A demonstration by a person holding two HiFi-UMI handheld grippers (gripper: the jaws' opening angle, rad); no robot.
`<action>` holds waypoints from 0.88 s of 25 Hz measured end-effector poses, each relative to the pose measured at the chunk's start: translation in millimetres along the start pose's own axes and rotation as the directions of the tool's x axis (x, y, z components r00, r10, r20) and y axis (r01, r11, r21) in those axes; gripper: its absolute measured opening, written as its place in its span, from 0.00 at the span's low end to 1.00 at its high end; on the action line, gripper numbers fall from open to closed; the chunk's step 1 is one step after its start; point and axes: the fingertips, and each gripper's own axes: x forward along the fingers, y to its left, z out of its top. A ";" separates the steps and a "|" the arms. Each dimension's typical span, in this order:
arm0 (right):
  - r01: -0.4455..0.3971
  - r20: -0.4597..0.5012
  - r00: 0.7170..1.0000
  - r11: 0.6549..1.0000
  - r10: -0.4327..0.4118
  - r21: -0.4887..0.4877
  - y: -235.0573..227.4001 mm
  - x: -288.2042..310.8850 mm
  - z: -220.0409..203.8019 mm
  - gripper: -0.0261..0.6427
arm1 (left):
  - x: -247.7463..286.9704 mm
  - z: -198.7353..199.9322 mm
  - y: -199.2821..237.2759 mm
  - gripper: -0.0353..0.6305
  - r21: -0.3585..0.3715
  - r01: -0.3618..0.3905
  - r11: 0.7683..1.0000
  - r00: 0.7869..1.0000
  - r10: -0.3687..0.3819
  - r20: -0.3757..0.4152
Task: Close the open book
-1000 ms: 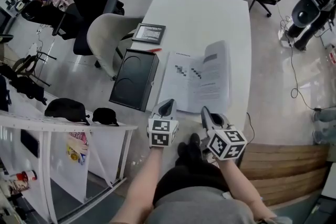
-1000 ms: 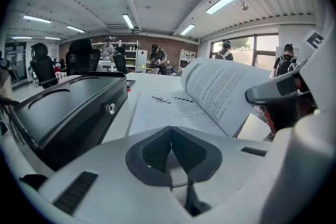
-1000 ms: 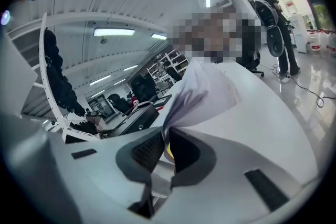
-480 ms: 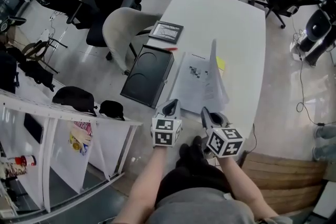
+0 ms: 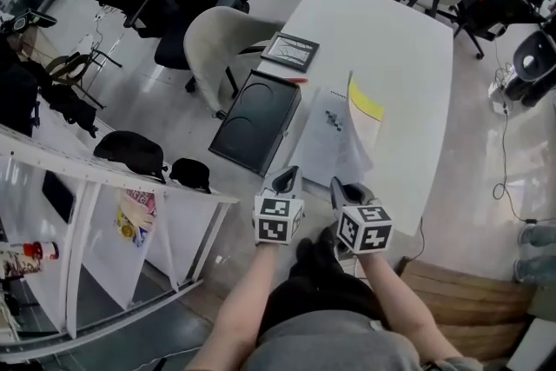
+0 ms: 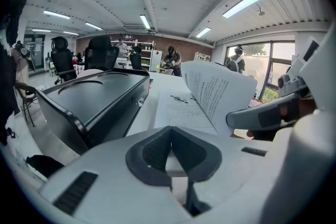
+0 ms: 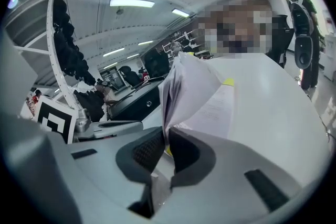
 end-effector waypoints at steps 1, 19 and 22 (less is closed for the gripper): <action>-0.001 -0.010 1.000 1.000 0.001 -0.008 0.2 1.5 -0.4 0.08 | -0.2 0.3 -0.3 0.06 -0.001 0.000 1.000 1.000 0.000 -0.002; -0.010 -0.125 0.992 0.990 -0.009 -0.144 5.7 26.0 -9.8 0.14 | -4.5 -4.2 0.4 0.06 0.018 -0.024 1.000 1.000 0.024 -0.011; -0.007 -0.139 0.990 0.986 -0.016 -0.165 7.0 30.0 -10.8 0.17 | -7.7 -6.8 1.9 0.06 0.012 -0.029 1.000 0.999 0.029 -0.025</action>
